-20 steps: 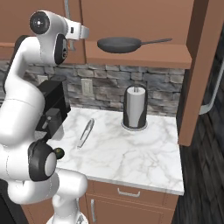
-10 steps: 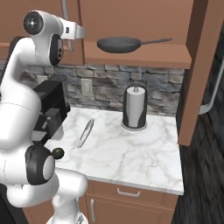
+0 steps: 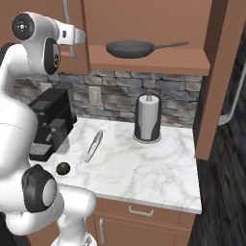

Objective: Pick the pan from the cabinet and place it on the stove. Then turn on the stove burner for the pan.

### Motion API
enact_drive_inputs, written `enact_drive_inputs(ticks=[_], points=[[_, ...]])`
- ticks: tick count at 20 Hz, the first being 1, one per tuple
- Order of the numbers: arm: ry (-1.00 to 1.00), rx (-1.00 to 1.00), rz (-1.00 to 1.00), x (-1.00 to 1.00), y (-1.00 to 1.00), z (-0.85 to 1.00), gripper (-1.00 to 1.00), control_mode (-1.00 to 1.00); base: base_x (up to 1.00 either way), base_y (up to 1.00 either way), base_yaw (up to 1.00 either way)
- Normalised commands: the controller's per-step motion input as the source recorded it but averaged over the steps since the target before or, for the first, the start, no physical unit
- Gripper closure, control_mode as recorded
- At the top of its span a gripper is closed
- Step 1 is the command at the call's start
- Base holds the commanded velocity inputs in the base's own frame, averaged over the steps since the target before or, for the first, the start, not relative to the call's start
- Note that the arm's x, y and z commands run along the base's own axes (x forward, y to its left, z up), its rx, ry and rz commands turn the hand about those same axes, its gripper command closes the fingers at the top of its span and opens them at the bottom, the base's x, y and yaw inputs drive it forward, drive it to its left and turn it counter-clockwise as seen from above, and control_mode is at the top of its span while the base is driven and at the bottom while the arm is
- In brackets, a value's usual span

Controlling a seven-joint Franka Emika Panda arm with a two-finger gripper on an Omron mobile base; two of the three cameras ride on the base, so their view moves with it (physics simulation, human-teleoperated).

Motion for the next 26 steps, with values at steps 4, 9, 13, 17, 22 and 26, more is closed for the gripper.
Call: enact_drive_inputs(ticks=[4, 9, 13, 17, 22, 26], points=[[0.0, 0.0, 0.0, -0.6, 0.52, 0.23, 1.0, -1.0, 0.0, 0.0, 0.0], [0.0, -0.01, 0.0, -0.67, 0.54, 0.19, 1.0, -1.0, 0.0, 0.0, 0.0], [0.0, -0.01, 0.0, -0.69, 0.49, 0.2, 1.0, -1.0, 0.0, 0.0, 0.0], [0.0, -0.01, 0.0, -0.63, 0.4, 0.14, 1.0, -1.0, 0.0, 0.0, 0.0], [-0.06, 0.0, 0.0, -0.58, 0.14, 0.02, -1.0, -1.0, 0.0, 0.0, 0.0], [0.0, 0.0, 0.0, -0.36, 0.12, 0.0, -1.0, -1.0, 0.0, 0.0, 0.0]])
